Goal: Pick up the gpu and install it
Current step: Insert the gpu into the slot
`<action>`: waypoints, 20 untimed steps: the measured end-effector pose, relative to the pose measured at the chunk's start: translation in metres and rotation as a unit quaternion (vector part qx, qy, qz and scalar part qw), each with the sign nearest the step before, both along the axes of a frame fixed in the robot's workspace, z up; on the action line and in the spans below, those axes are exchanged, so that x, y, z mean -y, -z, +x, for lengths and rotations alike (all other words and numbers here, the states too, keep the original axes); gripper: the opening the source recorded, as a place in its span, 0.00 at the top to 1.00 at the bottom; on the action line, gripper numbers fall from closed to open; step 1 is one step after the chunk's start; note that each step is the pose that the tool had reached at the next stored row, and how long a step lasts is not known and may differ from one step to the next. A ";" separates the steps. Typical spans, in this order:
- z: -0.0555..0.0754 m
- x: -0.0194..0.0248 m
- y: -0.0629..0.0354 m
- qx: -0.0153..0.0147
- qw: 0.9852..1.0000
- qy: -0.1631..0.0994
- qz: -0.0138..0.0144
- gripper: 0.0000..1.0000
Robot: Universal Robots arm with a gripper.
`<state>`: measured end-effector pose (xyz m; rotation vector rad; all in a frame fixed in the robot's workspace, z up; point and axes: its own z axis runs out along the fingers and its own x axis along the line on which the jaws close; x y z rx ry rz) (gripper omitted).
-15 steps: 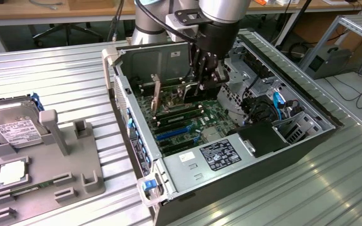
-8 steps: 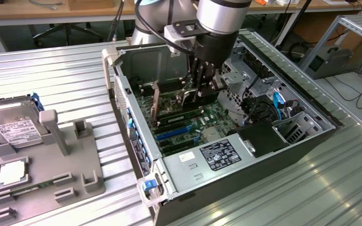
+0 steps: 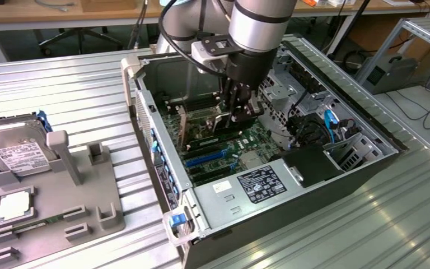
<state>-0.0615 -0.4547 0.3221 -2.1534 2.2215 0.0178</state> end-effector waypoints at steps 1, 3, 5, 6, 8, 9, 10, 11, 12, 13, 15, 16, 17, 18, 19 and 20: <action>0.000 0.0000 0.0014 0.000 1.000 -0.001 0.000 0.73; -0.001 0.0000 0.0036 0.001 1.000 -0.002 0.000 0.73; -0.001 0.0000 0.0055 0.003 1.000 -0.004 0.000 0.73; -0.001 0.0000 0.0063 0.004 1.000 -0.005 0.000 0.73; -0.002 0.0000 0.0080 0.006 1.000 -0.007 0.000 0.73; -0.002 0.0001 0.0089 0.007 1.000 -0.007 0.000 0.73; -0.003 0.0002 0.0099 0.007 1.000 -0.008 0.000 0.73; -0.004 0.0005 0.0115 0.008 1.000 -0.009 0.000 0.73; -0.005 0.0008 0.0128 0.008 1.000 -0.009 0.000 0.73; -0.005 0.0013 0.0144 0.008 1.000 -0.010 0.000 0.73; -0.007 0.0024 0.0188 0.008 1.000 -0.011 0.000 0.73; -0.008 0.0027 0.0203 0.008 1.000 -0.011 0.000 0.73; -0.008 0.0030 0.0216 0.008 1.000 -0.012 0.000 0.73; -0.009 0.0036 0.0237 0.008 1.000 -0.012 0.000 0.73; -0.010 0.0042 0.0262 0.008 1.000 -0.013 0.000 0.73; -0.010 0.0045 0.0276 0.009 1.000 -0.013 0.000 0.73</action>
